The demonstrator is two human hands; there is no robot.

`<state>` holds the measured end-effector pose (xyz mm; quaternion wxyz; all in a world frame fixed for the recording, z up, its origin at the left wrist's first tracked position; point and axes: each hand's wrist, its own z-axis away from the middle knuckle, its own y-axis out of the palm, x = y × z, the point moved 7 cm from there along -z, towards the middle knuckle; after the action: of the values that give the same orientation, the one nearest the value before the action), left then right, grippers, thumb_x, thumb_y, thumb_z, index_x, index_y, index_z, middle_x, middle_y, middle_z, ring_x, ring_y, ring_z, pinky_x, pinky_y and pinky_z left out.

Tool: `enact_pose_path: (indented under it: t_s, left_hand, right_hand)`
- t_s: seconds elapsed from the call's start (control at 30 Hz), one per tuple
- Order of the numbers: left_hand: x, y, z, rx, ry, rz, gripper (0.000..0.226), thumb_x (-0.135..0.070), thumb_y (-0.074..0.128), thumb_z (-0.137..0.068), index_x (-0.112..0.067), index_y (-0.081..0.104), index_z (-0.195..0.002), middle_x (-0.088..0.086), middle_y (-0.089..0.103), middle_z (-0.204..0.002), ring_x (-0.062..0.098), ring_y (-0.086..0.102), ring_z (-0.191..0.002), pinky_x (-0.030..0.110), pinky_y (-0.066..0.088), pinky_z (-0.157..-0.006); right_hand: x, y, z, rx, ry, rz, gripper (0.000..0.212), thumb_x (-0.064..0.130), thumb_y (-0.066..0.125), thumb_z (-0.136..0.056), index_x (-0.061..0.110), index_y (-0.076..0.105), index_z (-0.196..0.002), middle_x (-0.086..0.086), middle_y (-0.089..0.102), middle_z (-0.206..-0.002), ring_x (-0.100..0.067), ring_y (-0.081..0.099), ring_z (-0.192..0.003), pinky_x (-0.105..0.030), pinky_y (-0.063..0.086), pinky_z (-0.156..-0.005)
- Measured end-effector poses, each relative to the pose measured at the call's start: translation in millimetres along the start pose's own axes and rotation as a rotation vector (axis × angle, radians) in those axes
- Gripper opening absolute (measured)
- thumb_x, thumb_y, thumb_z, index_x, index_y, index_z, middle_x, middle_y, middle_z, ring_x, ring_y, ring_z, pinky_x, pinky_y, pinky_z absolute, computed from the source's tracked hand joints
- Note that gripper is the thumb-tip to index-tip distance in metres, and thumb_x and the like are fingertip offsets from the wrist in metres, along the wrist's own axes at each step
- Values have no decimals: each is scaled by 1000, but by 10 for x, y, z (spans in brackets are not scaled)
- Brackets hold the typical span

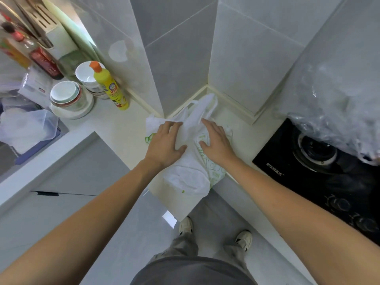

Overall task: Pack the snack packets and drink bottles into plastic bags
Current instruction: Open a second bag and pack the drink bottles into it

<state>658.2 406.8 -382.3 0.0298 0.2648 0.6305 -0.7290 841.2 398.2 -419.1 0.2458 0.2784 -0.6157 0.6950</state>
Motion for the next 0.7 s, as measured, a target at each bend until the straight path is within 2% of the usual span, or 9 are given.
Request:
enact_pose_path:
  t_s: [0.13, 0.23, 0.33, 0.43, 0.5, 0.53, 0.6, 0.63, 0.7]
  left_hand:
    - [-316, -14, -438, 14, 12, 109, 75, -36, 68, -92, -14, 33, -154, 12, 46, -149, 34, 42, -135, 46, 43, -106]
    - [-365, 96, -747, 131, -53, 116, 77, -38, 67, -92, -17, 28, -155, 14, 56, -140, 37, 45, -131, 50, 44, -103]
    - [-294, 232, -912, 227, -150, 96, 68, -37, 67, -93, -17, 37, -151, 12, 62, -133, 35, 52, -126, 46, 47, -99]
    - [-211, 287, -918, 251, -210, 84, 34, -24, 60, -94, -18, 59, -127, 6, 67, -113, 32, 60, -112, 37, 48, -83]
    - [-160, 267, -853, 214, -199, 108, 10, -20, 58, -91, -18, 60, -100, 2, 62, -93, 31, 61, -98, 34, 42, -72]
    - [-125, 251, -815, 194, -187, 126, 4, -18, 58, -90, -17, 56, -93, 3, 59, -90, 32, 59, -93, 33, 39, -69]
    - [-45, 206, -752, 147, -179, 153, 9, -18, 59, -90, -14, 51, -89, 5, 56, -88, 32, 55, -86, 33, 34, -66]
    - [13, 168, -722, 117, -198, 164, 10, -17, 59, -92, -12, 50, -90, 6, 57, -86, 32, 54, -82, 35, 35, -65]
    - [127, 105, -665, 78, -241, 194, 8, -15, 54, -94, -11, 47, -94, 8, 63, -84, 34, 56, -79, 40, 44, -65]
  right_hand:
    - [-56, -27, -30, 91, 21, 70, 64, 9, 64, -95, 16, 41, -155, 0, 40, -159, -20, 31, -148, -40, 32, -122]
    - [-244, -102, -54, 132, 91, 135, 55, 6, 63, -93, 14, 49, -146, -2, 48, -148, -23, 39, -141, -41, 38, -115]
    - [-423, -129, -111, 170, 146, 207, 60, 10, 66, -92, 13, 45, -148, -5, 42, -152, -27, 38, -140, -40, 38, -113]
    - [-564, -72, -261, 208, 154, 259, 72, 17, 69, -93, 14, 33, -155, -7, 26, -166, -28, 27, -150, -42, 32, -120]
    - [-607, 1, -388, 236, 107, 293, 72, 19, 71, -92, 15, 35, -153, -8, 30, -162, -31, 30, -149, -43, 34, -118]
    - [-613, 30, -438, 234, 78, 303, 67, 18, 73, -90, 15, 39, -148, -8, 37, -154, -32, 40, -142, -42, 40, -111]
    - [-622, 38, -487, 188, 45, 282, 54, 14, 76, -86, 16, 44, -130, -5, 42, -132, -31, 58, -108, -40, 48, -86]
    - [-635, 50, -501, 174, 44, 261, 51, 11, 76, -85, 17, 43, -123, -3, 39, -125, -30, 60, -92, -39, 48, -75]
    - [-657, 73, -472, 173, 65, 246, 52, 7, 76, -83, 20, 38, -116, 0, 32, -117, -31, 58, -75, -42, 48, -64]
